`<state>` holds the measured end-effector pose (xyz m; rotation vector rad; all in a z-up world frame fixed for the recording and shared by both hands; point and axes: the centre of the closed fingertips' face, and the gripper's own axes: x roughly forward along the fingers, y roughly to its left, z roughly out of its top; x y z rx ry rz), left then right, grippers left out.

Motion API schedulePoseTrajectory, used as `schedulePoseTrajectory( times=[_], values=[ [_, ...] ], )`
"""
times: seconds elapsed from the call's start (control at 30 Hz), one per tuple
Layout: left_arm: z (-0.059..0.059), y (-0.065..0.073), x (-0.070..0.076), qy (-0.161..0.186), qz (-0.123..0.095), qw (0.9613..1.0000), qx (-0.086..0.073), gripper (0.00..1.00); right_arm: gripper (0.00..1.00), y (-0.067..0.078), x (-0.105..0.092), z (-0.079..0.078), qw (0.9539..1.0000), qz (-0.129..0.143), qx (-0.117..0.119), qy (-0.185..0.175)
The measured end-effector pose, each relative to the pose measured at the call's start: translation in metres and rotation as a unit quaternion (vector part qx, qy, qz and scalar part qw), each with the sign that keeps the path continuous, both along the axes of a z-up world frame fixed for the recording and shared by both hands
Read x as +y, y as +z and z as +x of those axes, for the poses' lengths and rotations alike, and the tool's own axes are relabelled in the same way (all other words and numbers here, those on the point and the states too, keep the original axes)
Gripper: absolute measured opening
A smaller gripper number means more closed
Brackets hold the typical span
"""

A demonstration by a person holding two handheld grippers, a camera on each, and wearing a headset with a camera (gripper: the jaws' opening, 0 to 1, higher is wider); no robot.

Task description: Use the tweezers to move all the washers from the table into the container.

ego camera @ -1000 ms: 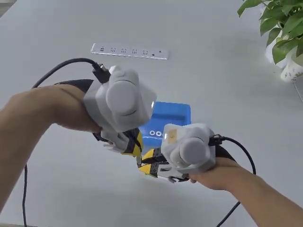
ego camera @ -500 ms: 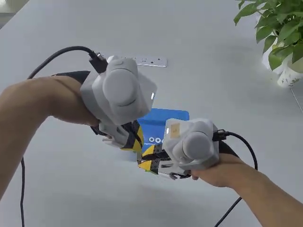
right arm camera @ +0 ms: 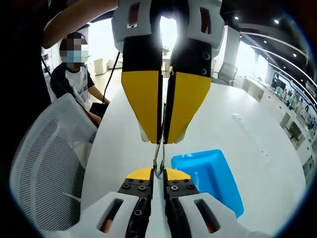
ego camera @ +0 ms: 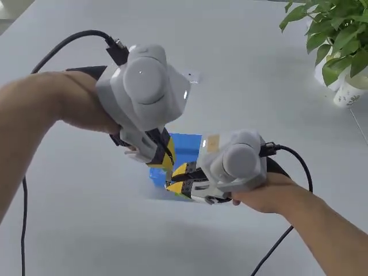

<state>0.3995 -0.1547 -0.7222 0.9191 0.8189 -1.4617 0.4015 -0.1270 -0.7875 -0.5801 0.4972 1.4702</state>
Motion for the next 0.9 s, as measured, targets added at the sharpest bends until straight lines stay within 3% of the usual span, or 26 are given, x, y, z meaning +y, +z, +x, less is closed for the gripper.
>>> schedulePoseTrajectory(
  times=[0.9],
  values=[
    [0.034,0.008,0.002,0.001,-0.01,0.9998,-0.016,0.04,0.08,0.008,0.0,0.037,0.9998,0.003,-0.019,-0.006]
  ],
)
